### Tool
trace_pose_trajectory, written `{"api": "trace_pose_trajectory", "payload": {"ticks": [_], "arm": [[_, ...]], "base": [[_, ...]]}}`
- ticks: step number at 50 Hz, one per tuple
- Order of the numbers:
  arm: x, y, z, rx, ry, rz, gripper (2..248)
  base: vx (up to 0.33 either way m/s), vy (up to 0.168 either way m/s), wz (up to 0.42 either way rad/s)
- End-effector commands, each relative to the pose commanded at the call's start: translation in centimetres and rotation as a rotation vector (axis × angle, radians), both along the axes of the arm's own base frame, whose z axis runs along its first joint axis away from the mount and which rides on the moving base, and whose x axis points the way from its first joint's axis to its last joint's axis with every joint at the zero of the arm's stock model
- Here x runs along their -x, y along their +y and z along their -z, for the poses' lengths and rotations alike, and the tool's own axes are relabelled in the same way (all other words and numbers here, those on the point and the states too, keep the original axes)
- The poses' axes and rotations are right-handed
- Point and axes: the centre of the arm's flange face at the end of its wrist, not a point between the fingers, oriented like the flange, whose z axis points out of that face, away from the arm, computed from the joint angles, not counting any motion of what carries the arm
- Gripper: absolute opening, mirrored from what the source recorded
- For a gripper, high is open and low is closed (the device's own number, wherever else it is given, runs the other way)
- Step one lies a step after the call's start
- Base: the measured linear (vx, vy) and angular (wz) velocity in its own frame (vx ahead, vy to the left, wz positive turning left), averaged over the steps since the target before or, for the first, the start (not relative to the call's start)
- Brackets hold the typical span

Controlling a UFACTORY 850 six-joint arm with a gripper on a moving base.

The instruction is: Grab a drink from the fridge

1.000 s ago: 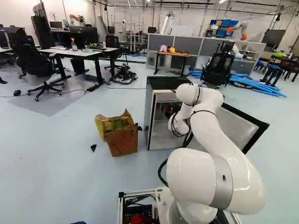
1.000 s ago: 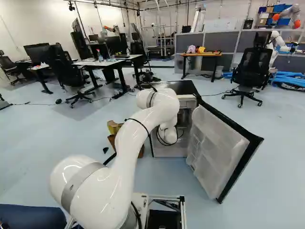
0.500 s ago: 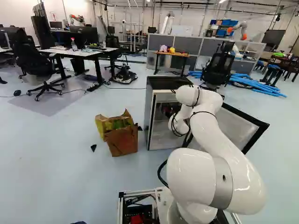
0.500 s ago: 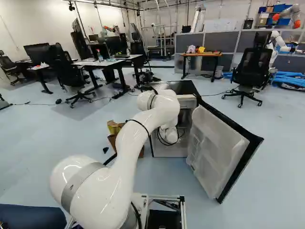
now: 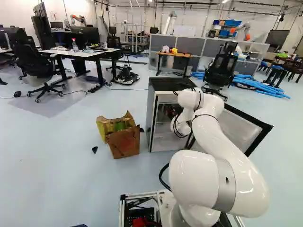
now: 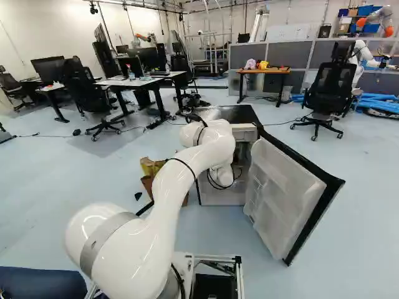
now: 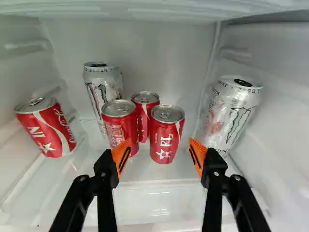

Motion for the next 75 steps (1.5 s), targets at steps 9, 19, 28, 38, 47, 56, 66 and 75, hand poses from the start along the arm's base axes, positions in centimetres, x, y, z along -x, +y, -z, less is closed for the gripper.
{"api": "trace_pose_trajectory", "payload": {"ticks": [9,19,28,38,47,56,66,75], "arm": [[-0.6,-0.2,0.4,0.005,-0.005,0.000,176],[-1.2,-0.4,0.7,0.011,-0.020,-0.001,176],[-1.8,-0.4,0.9,0.016,-0.033,-0.004,176],[-2.4,-0.4,1.2,0.022,-0.046,-0.006,176],[-2.6,-0.4,1.3,0.023,-0.051,-0.007,176],[-2.7,-0.4,1.3,0.024,-0.053,-0.008,176],[-2.7,-0.4,1.3,0.024,-0.053,-0.008,142],[-2.7,-0.4,1.3,0.024,-0.053,-0.008,93]], "base": [[0.000,0.000,0.000],[0.000,0.000,0.000],[0.000,0.000,0.000],[0.000,0.000,0.000],[0.000,0.000,0.000],[0.000,0.000,0.000],[0.000,0.000,0.000],[0.000,0.000,0.000]]}}
